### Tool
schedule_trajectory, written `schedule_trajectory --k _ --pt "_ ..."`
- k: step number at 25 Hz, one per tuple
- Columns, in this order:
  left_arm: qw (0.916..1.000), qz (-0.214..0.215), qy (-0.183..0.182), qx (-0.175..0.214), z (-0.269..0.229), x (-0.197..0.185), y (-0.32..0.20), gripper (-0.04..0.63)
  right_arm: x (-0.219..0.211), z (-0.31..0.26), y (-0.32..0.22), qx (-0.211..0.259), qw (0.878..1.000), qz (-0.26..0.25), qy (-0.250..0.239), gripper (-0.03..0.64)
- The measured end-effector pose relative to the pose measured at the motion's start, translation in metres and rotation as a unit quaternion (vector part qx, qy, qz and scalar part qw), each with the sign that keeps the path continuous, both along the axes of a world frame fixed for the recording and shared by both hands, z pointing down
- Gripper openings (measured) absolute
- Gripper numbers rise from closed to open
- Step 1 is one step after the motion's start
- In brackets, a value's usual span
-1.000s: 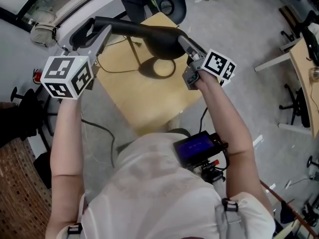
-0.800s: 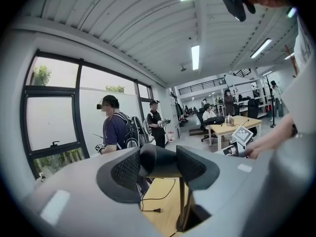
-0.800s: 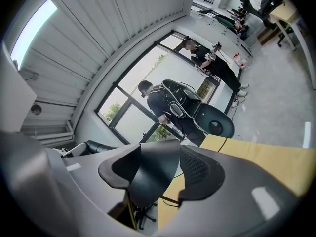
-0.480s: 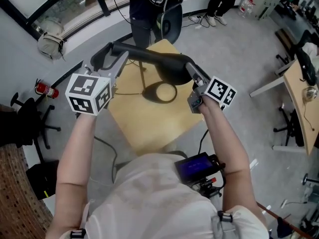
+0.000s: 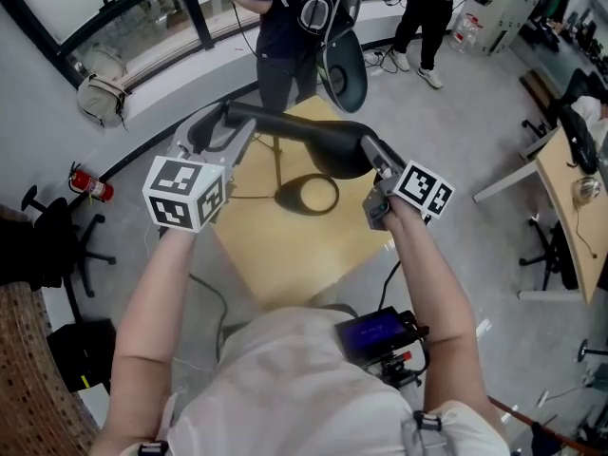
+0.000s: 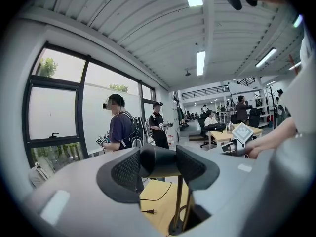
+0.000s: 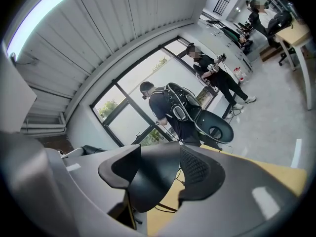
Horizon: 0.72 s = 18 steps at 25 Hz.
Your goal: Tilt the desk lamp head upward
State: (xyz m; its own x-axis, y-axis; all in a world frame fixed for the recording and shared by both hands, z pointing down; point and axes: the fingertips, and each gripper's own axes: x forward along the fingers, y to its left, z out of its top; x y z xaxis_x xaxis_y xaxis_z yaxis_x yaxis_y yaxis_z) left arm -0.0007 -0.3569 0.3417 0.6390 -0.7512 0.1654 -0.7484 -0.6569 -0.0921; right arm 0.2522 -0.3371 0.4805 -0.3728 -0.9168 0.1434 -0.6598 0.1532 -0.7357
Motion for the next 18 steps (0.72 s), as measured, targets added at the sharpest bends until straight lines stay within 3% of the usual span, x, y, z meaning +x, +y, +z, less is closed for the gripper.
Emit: schedule_trajectory --k 18 --pt "0.9992 0.000 0.031 -0.024 0.007 -0.002 0.004 0.227 0.014 -0.025 0.003 0.007 0.999 0.021 0.050 0.242"
